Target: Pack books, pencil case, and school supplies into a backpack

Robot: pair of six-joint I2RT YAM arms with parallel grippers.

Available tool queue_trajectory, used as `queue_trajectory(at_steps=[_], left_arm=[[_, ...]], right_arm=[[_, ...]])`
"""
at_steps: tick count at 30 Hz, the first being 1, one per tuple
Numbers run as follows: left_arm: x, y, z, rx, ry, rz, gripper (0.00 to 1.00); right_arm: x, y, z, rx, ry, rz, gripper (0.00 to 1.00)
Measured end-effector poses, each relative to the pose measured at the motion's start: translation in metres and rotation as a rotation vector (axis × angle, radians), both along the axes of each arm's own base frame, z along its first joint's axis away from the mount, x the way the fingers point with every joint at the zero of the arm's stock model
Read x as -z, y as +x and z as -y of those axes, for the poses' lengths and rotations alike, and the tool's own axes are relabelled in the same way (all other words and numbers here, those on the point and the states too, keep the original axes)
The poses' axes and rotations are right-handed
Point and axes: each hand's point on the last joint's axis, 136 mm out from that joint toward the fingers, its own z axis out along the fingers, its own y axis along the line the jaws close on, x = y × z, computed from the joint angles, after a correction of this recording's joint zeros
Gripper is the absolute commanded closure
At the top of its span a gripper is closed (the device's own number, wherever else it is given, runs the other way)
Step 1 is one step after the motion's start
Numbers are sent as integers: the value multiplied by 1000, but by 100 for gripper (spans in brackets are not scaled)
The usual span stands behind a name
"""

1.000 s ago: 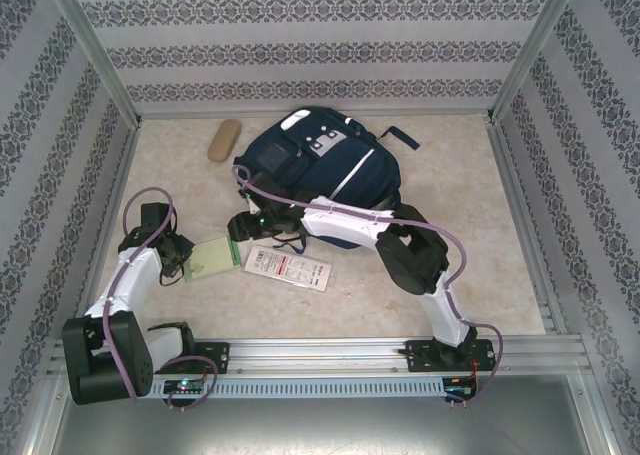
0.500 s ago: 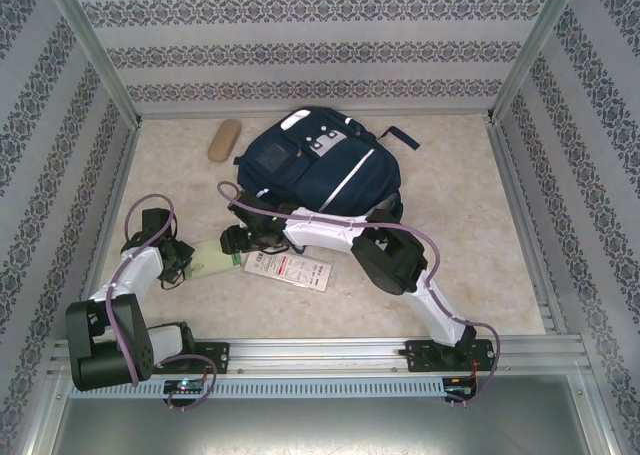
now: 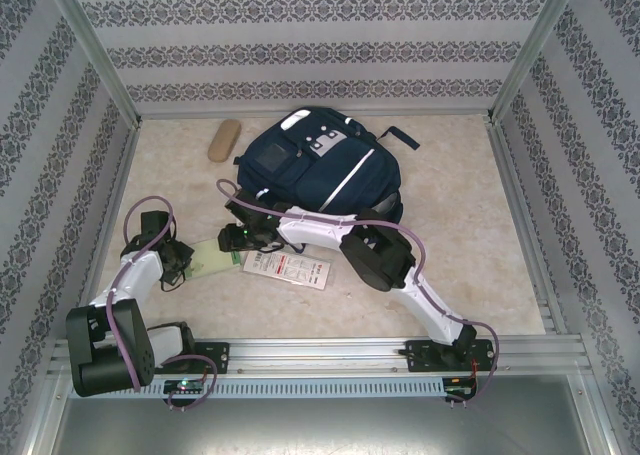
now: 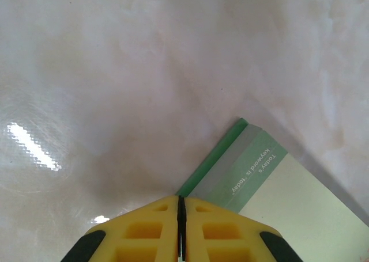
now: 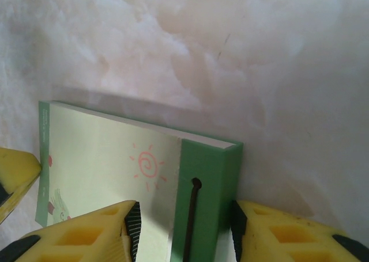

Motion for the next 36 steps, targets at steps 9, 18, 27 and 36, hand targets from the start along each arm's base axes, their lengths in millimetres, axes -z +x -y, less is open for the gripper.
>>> queue_trajectory(at_steps=[9, 18, 27, 36], left_arm=[[-1, -2, -1, -9, 0, 12, 89], [-3, -1, 4, -13, -27, 31, 89], [-11, 1, 8, -8, -48, 67, 89], [-10, -1, 10, -5, -59, 57, 88]], right_arm=[[-3, 1, -6, 12, 23, -51, 53], [-14, 4, -10, 26, 163, -123, 58], [-33, -5, -18, 14, 304, -187, 55], [-26, -17, -15, 5, 313, -267, 83]])
